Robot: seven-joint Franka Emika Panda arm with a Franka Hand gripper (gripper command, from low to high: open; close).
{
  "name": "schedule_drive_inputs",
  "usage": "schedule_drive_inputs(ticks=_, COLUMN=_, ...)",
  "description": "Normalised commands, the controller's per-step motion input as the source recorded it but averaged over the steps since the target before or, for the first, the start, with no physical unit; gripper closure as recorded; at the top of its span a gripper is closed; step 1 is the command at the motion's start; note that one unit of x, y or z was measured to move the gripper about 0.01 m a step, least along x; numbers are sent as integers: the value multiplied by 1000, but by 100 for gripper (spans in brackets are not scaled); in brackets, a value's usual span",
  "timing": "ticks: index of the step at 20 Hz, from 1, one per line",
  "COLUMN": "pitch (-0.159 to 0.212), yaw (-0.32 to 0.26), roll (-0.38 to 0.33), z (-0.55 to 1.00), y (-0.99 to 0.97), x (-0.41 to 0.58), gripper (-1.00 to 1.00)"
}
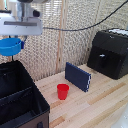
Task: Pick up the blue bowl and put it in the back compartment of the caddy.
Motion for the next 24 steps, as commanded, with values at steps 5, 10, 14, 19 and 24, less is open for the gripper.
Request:
schedule_drive_inputs(ticks=5, pitch=-24, yaw=0, roll=-30, z=-274, y=301, x=73, gripper=100)
schedule_drive_inputs(ticks=10, pitch=-10, yaw=-7, roll=-116, z=-498, y=161, x=89, gripper=100)
schedule_drive_inputs(ticks=14, pitch=-28, yaw=-3, roll=-188, z=-564, y=80, x=164, gripper=100)
schedule_drive_inputs(ticks=19, pitch=-44, yaw=12, roll=-56, z=-139, y=62, x=116, gripper=-100)
schedule_drive_inputs(ticks=24, pitch=-2, yaw=72, roll=-1, z=736, y=-178, x=218, gripper=-100)
